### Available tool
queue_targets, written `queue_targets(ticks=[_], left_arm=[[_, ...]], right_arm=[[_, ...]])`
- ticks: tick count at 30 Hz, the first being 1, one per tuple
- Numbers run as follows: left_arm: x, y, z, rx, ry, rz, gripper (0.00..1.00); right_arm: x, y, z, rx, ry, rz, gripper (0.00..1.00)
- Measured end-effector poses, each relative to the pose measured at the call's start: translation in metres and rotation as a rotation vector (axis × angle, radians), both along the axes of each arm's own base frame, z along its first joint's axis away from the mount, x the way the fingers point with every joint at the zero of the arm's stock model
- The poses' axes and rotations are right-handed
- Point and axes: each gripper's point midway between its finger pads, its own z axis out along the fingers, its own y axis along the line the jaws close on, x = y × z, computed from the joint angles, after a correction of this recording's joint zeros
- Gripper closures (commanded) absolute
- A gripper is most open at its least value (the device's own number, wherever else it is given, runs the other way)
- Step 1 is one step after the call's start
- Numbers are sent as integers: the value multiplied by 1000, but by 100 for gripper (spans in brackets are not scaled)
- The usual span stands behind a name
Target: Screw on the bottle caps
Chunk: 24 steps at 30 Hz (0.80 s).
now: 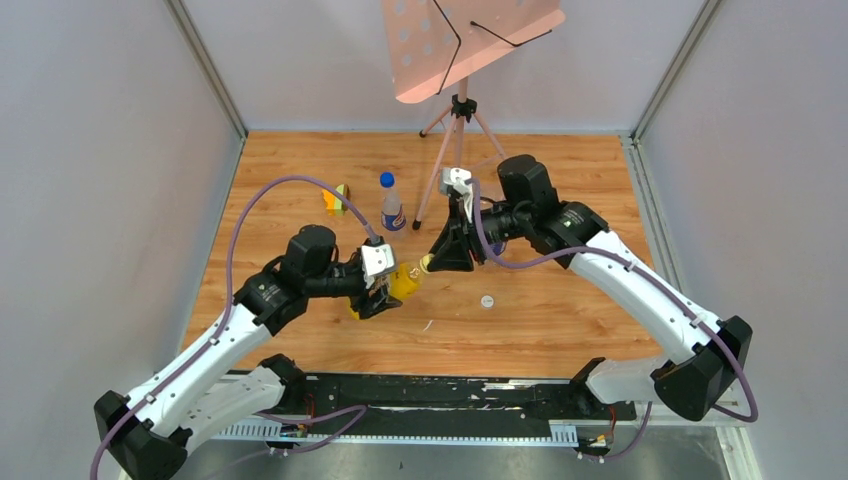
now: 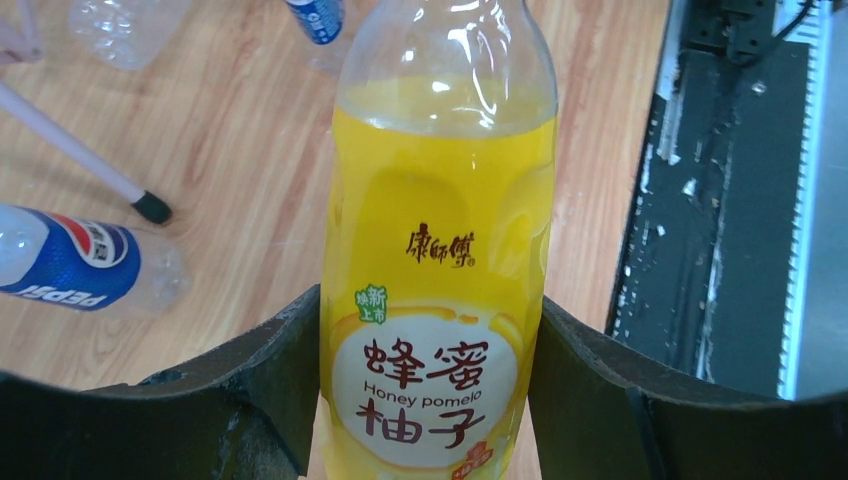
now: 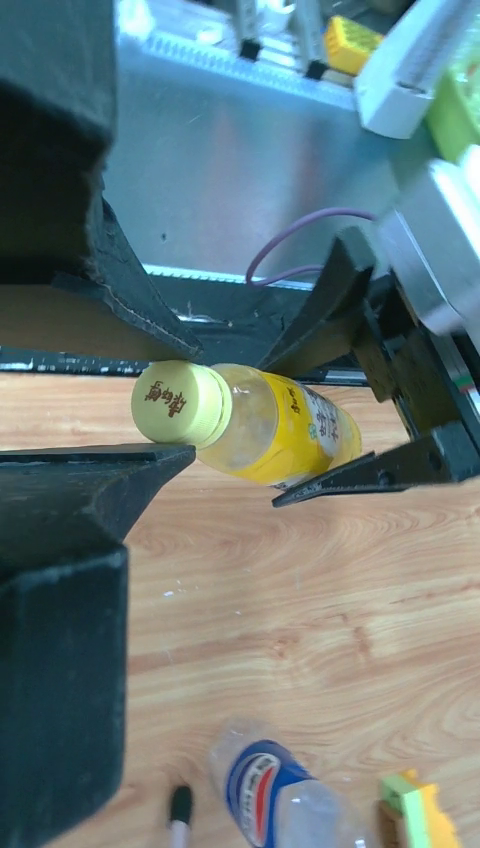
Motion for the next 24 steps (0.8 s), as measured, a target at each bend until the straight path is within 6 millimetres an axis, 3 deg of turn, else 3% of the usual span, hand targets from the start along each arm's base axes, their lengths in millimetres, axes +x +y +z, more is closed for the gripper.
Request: queue_targets(ticks=[11,17,21,24], left_arm=[[33,-2,-16,69,-182,199,100],[46,0,-25,128,-330,328,100],[56,-4,-24,117,-427,427,100],[61,-5,-21,98,-462,479,100]], right_arm=[[31,4,-15,-99,492,-466,100],[35,-1,-29,-114,662,-689,98],[40,-3,-27,-94,684,-776,88],[45,-5,-24,-77,686,-819,72]])
